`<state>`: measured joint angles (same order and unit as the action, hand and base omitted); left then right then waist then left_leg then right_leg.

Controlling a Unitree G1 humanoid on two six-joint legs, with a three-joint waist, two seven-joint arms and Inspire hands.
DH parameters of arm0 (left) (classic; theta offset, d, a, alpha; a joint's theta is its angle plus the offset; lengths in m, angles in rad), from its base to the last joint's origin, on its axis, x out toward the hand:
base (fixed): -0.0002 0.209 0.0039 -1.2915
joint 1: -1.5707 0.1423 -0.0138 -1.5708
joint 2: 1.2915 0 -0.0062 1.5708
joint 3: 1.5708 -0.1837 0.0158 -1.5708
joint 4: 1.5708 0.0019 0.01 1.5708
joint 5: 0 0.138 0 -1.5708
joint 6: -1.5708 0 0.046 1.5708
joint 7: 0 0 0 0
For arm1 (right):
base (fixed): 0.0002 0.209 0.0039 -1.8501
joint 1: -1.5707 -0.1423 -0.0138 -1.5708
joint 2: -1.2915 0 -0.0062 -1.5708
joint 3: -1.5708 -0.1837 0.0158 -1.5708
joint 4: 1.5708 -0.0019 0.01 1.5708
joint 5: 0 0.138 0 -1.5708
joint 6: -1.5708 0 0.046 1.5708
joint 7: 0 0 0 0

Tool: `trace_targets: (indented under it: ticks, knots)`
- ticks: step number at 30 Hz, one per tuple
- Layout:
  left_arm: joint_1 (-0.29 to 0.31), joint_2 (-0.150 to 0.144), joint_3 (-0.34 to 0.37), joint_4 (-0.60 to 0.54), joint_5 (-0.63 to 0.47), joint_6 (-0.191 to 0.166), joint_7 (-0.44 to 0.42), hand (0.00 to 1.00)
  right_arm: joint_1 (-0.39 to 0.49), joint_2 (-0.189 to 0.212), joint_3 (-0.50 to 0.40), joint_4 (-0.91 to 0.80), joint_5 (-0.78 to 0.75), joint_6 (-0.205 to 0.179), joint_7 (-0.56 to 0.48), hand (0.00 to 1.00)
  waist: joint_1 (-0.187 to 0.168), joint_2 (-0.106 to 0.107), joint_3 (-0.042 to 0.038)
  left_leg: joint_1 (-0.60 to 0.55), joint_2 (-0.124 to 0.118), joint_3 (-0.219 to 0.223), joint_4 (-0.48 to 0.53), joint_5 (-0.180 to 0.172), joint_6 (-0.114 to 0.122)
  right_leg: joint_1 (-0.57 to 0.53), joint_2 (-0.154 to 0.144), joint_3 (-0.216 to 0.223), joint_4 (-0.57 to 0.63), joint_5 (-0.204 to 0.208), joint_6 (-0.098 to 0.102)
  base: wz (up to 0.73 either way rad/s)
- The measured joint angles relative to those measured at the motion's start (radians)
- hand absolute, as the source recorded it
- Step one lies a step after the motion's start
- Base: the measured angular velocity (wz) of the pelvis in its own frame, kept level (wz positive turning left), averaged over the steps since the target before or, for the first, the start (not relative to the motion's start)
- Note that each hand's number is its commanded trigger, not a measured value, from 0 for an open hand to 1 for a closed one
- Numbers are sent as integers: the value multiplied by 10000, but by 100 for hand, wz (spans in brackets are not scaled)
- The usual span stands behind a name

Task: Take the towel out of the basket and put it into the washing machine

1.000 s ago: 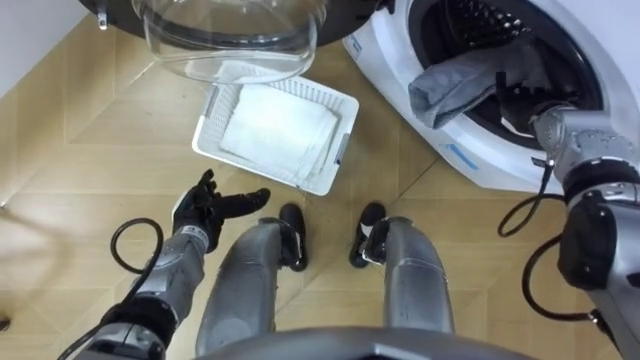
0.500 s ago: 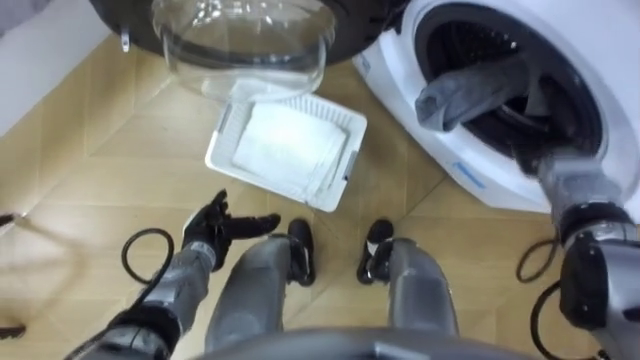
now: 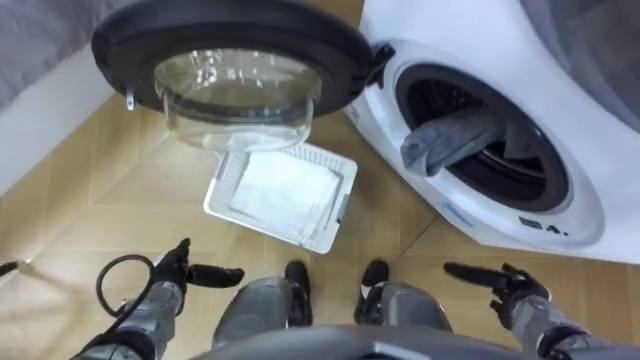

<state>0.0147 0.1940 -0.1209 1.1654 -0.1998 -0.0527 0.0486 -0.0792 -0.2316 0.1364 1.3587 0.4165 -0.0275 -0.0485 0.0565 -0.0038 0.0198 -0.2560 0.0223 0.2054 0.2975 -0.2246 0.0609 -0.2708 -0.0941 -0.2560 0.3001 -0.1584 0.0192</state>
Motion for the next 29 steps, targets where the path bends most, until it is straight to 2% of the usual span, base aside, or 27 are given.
trace_targets:
  ticks: [1, 3, 9, 13, 16, 17, 20, 24, 26, 29]
  knots:
    - [222, -10, -3, -11, 174, 11, 27, 0, 208, 25, 261, 8, -440, 3, 39, 0, -15, 0, -107, 289, 10, -21, -156, 33, -54, 317, 61, -100, -254, 52, -2, 0]
    - [466, -10, 2, -23, 304, 13, 57, 0, 367, 70, 400, 19, -883, 11, 100, 0, -79, -9, -168, 708, 2, -145, -416, 78, -121, 811, 116, -224, -529, 70, -7, 14]
    - [973, -29, 221, -22, 561, 99, -40, 0, 556, 298, 334, -9, -1763, 66, 619, 0, -304, -120, -162, 1932, -3, -257, -950, 135, -221, 2146, 244, -433, -1158, 74, 8, 9]
    - [1126, -57, 566, -38, 846, 133, -164, 0, 796, 403, -141, -94, -1919, 70, 865, 0, -361, -188, -148, 2389, -8, -284, -1149, 142, -245, 2623, 280, -447, -1284, 68, 19, 3]
    - [1147, -75, 855, -58, 1107, 313, -174, 0, 1078, 451, -329, -365, -1916, 71, 958, 0, -399, -240, -134, 2562, -9, -283, -1182, 132, -261, 2807, 293, -447, -1336, 63, 26, 0]
    - [1149, -76, 891, -54, 1164, 335, -166, 0, 1107, 454, -338, -405, -1914, 74, 961, 0, -415, -246, -85, 2667, -8, -279, -1194, 130, -264, 2906, 298, -432, -1342, 63, 27, -4]
    - [1240, -87, 1245, -32, 1165, 408, -168, 0, 1208, 490, -488, -401, -1943, 84, 1079, 0, -362, -263, -81, 2994, 1, -227, -1312, 112, -293, 3116, 354, -161, -1342, 62, 28, -12]
    - [1435, -134, 1591, -44, 1261, 763, -173, 0, 1319, 491, -763, -473, -1953, 366, 1246, 0, -358, -270, -77, 3345, 11, -174, -1343, 97, -312, 3400, 392, 68, -1350, 60, 31, -5]
    - [1525, -163, 1630, -56, 1344, 901, -172, 0, 1333, 495, -810, -488, -1954, 452, 1291, 0, -356, -272, -98, 3408, 9, -173, -1339, 92, -318, 3462, 398, 94, -1346, 59, 31, 0]
    - [1573, -192, 1882, -32, 1451, 1033, -169, 0, 1336, 496, -832, -429, -1963, 520, 1402, 0, -339, -239, -71, 3569, 16, -177, -1325, 89, -323, 3617, 408, 129, -1354, 58, 33, 0]
